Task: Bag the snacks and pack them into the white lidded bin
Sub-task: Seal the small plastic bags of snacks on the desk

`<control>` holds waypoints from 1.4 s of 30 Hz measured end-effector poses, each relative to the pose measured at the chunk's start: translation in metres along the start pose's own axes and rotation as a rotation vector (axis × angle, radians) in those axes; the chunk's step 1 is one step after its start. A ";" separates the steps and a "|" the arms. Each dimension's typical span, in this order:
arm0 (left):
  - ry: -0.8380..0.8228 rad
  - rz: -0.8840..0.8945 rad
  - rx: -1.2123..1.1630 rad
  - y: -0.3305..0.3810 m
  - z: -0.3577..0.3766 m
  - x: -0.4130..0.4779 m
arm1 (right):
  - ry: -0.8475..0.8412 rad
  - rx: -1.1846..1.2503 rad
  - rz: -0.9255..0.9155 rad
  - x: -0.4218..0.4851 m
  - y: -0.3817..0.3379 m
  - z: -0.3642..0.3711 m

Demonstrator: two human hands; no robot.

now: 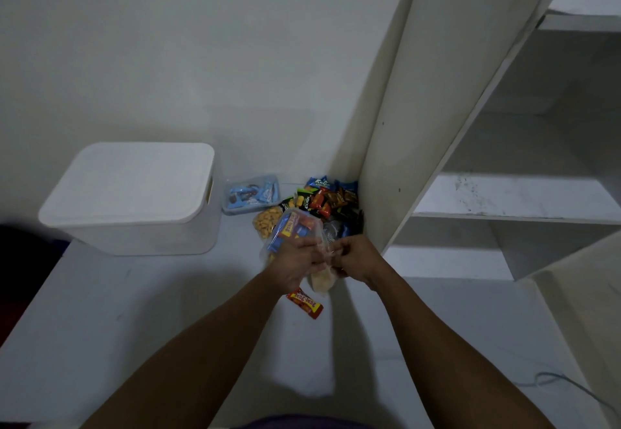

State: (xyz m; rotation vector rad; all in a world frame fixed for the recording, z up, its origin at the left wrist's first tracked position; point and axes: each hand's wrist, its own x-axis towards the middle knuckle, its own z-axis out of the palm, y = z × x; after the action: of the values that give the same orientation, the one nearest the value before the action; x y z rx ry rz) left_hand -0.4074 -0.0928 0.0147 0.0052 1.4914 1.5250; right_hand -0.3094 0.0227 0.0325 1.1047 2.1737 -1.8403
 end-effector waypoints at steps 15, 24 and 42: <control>0.004 0.022 -0.064 -0.010 0.007 0.002 | 0.023 0.038 -0.019 -0.002 0.008 -0.005; 0.043 0.014 -0.013 -0.007 0.011 0.006 | 0.232 0.060 -0.031 0.002 0.013 0.003; 0.150 0.228 0.339 0.015 -0.040 0.016 | 0.173 0.350 -0.076 -0.002 -0.011 -0.007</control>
State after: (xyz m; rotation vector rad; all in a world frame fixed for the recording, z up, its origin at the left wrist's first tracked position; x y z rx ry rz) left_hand -0.4493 -0.1101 0.0069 0.2741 1.9091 1.4552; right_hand -0.3117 0.0281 0.0447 1.3031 2.0531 -2.3047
